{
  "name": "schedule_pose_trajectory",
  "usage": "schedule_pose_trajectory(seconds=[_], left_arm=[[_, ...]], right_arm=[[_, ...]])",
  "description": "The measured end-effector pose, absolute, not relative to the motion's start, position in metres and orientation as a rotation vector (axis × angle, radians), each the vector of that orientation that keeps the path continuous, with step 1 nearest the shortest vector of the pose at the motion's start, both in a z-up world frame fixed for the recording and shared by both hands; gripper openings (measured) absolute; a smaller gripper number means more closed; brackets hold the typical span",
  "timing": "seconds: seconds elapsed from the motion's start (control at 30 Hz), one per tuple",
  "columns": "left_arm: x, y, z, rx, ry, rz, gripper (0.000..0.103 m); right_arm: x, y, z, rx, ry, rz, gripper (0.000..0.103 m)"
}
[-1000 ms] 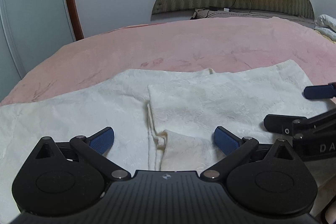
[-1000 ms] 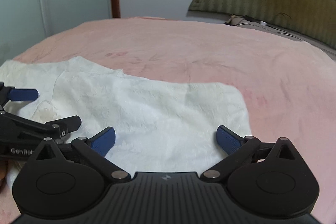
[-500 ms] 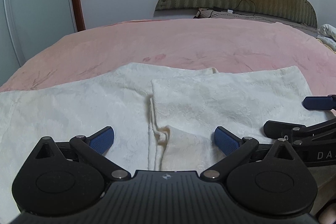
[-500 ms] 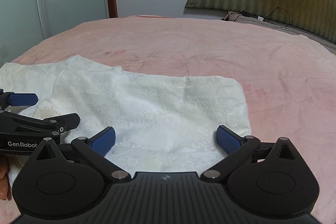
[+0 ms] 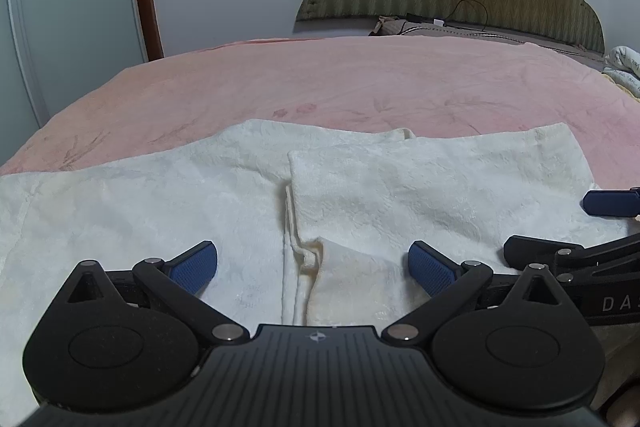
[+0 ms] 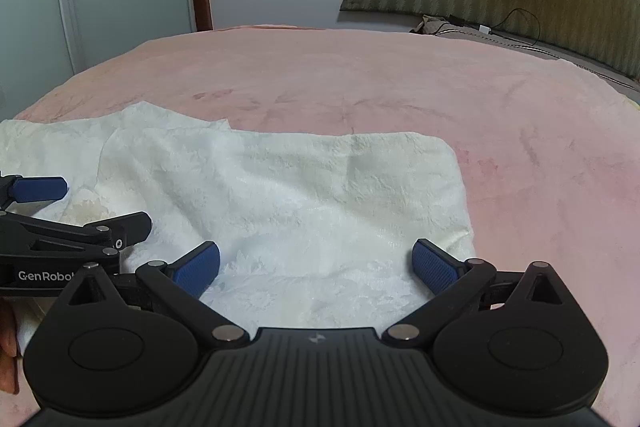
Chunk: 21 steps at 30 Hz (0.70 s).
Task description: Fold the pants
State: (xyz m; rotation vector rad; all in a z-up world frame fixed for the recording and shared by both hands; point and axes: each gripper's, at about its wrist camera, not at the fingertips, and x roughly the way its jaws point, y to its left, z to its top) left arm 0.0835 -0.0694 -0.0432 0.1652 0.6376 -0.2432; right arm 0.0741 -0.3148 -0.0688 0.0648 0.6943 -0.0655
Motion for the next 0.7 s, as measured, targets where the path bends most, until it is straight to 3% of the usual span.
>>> schedule_pose_trajectory(seconds=[0.53, 0.63, 0.7], left_arm=[[0.080, -0.025, -0.033, 0.122, 0.688, -0.240, 0.102], [0.075, -0.020, -0.025, 0.141, 0.670, -0.268, 0.089], [0.071, -0.009, -0.018, 0.128, 0.640, -0.221, 0.089]], right_arm=[[0.077, -0.314, -0.065, 0.057, 0.711, -0.077, 0.103], [0.073, -0.307, -0.054, 0.055, 0.684, -0.093, 0.103], [0.068, -0.290, -0.042, -0.014, 0.625, -0.033, 0.103]])
